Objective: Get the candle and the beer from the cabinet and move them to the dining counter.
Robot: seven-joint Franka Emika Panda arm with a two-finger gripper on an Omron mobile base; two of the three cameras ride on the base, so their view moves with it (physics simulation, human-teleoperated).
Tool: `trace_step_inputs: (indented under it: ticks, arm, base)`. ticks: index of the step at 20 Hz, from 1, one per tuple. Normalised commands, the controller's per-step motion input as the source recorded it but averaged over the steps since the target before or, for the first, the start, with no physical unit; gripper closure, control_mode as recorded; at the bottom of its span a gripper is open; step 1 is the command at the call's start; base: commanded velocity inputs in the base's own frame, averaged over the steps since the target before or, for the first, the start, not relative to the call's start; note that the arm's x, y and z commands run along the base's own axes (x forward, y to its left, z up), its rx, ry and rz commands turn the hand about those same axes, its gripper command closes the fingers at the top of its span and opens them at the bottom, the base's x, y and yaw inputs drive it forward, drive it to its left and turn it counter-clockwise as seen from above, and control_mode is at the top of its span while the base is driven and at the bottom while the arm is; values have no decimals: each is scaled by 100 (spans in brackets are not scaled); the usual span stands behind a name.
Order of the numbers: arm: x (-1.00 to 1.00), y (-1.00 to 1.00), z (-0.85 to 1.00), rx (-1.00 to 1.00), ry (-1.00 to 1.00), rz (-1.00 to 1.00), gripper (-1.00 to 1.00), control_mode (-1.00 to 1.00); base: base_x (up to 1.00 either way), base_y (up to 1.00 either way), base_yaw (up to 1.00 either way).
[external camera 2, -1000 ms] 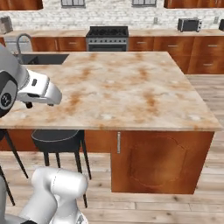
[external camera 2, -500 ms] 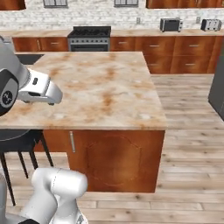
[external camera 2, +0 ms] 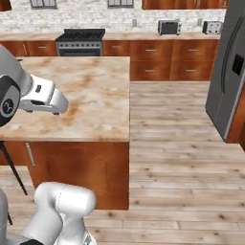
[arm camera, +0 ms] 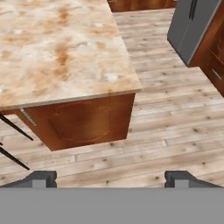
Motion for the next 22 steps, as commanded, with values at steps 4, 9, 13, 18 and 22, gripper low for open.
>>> trace_step_inputs:
  ticks: [4,9,13,18,22]
  arm:
    - [0,0,0,0,0,0,-100,100]
    - [0,0,0,0,0,0,-100,100]
    - [0,0,0,0,0,0,-100,100]
    - [0,0,0,0,0,0,-100,100]
    - [0,0,0,0,0,0,-100,100]
  base:
    - [58,-100,10]
    - [74,-100,14]
    - [97,-100,12]
    - [100,-98,10]
    - [100,-86,9]
